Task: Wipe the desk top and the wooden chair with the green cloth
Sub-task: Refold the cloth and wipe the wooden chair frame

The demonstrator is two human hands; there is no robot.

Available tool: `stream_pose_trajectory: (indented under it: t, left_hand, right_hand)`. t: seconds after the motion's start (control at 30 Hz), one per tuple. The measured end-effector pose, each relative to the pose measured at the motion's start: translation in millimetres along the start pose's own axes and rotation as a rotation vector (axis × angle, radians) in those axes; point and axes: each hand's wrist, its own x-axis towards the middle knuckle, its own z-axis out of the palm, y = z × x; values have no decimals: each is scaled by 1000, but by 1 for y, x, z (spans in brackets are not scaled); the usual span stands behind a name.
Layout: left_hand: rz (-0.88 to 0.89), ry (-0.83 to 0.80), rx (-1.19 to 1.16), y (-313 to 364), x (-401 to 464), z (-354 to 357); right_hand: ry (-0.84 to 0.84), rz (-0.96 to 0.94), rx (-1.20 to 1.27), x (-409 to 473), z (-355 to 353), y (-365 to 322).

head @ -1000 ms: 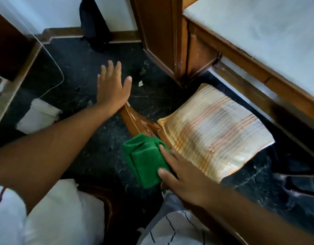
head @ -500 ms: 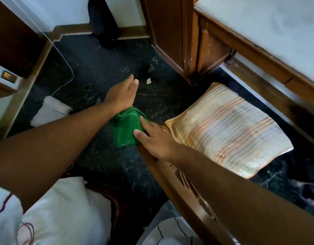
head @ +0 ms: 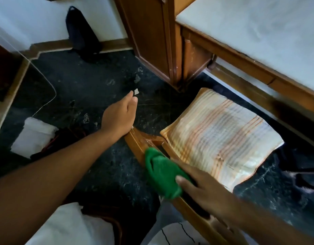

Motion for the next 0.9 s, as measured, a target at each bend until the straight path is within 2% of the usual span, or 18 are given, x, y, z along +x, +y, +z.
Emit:
stream_pose_trajectory:
  t: [0.13, 0.27, 0.33, 0.4, 0.5, 0.67, 0.73, 0.8, 0.87, 0.9]
  left_hand:
    - [7, -8, -103, -7, 3, 0]
    - [15, -19, -114, -6, 7, -1]
    - [8, -20, -109, -4, 7, -2]
    - [0, -19, -101, -2, 7, -3]
    - [-7, -16, -64, 2, 6, -4]
    - [-16, -39, -3, 4, 5, -6]
    - [-25, -55, 2, 3, 5, -6]
    - [-42, -58, 5, 2, 5, -5]
    - [-55, -56, 0, 3, 5, -5]
    - [-55, -54, -3, 4, 4, -5]
  right_hand:
    - [139, -35, -203, 89, -7, 21]
    - [78, -235, -435, 132, -4, 49]
    - [68, -241, -585, 149, 0, 56]
    - [70, -259, -604, 160, 8, 60]
    - [173, -323, -657, 173, 21, 64]
    - [241, -166, -503, 194, 37, 62]
    - [186, -196, -452, 187, 34, 69]
    - [-13, -164, -450, 173, 18, 90]
    - [-246, 38, -565, 158, -14, 118]
    - [-310, 155, -667, 151, -33, 132]
